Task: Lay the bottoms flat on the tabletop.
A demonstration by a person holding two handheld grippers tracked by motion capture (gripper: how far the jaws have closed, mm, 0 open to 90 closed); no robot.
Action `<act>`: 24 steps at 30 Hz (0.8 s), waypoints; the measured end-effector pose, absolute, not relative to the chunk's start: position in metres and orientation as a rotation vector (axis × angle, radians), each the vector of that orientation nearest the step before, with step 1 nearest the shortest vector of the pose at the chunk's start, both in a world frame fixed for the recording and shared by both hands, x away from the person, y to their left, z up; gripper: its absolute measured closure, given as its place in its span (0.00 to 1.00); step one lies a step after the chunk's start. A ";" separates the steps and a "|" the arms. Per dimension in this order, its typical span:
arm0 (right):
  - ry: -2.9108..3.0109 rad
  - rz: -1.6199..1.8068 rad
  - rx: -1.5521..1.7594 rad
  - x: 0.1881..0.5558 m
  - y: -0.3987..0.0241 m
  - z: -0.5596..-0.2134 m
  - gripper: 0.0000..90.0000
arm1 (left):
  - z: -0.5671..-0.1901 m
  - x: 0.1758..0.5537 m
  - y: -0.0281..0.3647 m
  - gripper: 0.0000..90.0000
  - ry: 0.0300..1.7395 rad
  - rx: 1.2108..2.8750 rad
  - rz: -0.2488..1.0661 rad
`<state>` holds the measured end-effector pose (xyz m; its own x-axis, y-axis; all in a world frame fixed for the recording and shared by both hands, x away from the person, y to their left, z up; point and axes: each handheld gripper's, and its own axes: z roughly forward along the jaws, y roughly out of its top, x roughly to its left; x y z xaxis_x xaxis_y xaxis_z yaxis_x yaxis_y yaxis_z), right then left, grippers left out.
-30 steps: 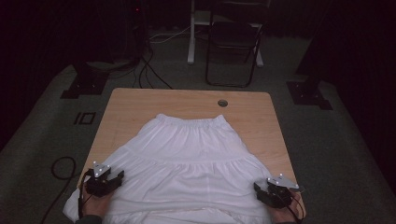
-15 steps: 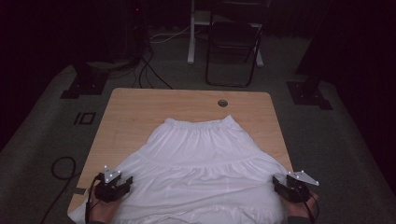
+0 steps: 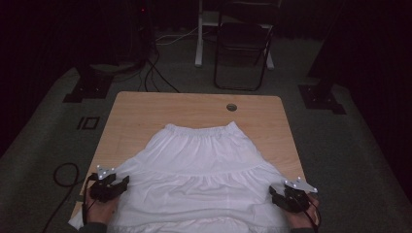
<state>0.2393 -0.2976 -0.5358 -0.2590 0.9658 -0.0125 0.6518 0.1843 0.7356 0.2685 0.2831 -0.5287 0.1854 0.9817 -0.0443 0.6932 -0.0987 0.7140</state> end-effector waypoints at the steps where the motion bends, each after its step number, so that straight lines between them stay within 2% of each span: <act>1: 1.988 0.866 1.499 0.243 -0.295 -0.534 0.37 | -0.526 0.275 0.272 0.49 1.534 1.873 0.604; 5: 2.006 0.887 1.421 0.268 -0.275 -0.523 0.35 | -0.527 0.295 0.230 0.46 1.394 1.977 0.619; 8: 2.042 0.897 1.362 0.290 -0.258 -0.521 0.35 | -0.537 0.306 0.211 0.45 1.354 2.035 0.633; 14: 2.115 0.863 1.357 0.322 -0.243 -0.540 0.34 | -0.544 0.314 0.211 0.43 1.335 1.995 0.632; 24: 2.096 0.870 1.333 0.313 -0.241 -0.537 0.37 | -0.540 0.308 0.209 0.45 1.343 2.010 0.634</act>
<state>0.3134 -0.2405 -0.5373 -0.3922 0.9168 -0.0747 0.5941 0.3145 0.7404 0.3082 0.2088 -0.5400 0.3645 0.9301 0.0454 0.6261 -0.2809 0.7274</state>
